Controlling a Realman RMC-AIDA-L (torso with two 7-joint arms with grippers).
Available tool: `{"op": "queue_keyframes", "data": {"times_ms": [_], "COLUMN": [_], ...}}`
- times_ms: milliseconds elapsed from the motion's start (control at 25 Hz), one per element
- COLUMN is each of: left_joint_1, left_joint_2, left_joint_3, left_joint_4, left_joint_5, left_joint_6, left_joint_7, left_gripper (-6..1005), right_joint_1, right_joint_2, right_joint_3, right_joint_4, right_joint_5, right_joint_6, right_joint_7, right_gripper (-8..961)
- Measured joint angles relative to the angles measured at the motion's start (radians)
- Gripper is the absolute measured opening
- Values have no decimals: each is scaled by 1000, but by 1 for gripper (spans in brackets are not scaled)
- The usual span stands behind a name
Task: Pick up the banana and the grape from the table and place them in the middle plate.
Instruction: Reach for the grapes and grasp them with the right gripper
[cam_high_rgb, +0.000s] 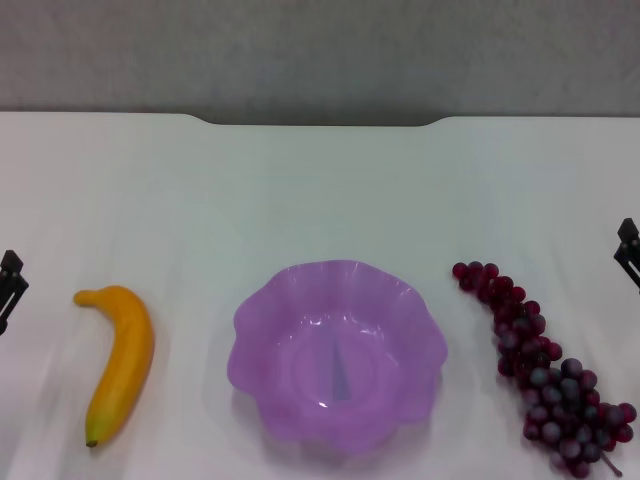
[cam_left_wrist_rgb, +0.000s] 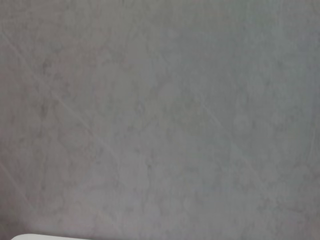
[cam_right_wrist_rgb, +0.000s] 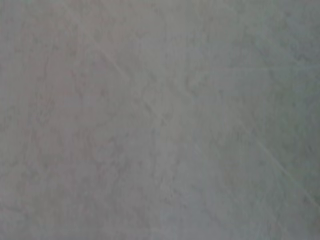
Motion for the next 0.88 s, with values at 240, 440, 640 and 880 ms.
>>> {"op": "queue_keyframes", "data": {"times_ms": [240, 440, 640, 880], "left_joint_1": [-1, 10, 11, 4], "left_joint_2": [1, 7, 20, 13], "left_joint_3": [0, 0, -4, -11], "left_joint_4": [-1, -11, -7, -1], "left_joint_5": [0, 0, 3, 4], "left_joint_6": [2, 3, 25, 84], "left_joint_7": [-1, -35, -115, -87], "left_gripper": [916, 917, 909, 908], "right_joint_1": [3, -3, -48, -146], "right_joint_2": [0, -6, -79, -110], "right_joint_3": [-2, 1, 61, 400], "right_joint_4": [0, 40, 263, 695], "right_joint_5": [-1, -24, -53, -55], "right_joint_6": [12, 33, 228, 904], "right_joint_7": [0, -4, -79, -424], "right_gripper": [907, 908, 907, 907]}}
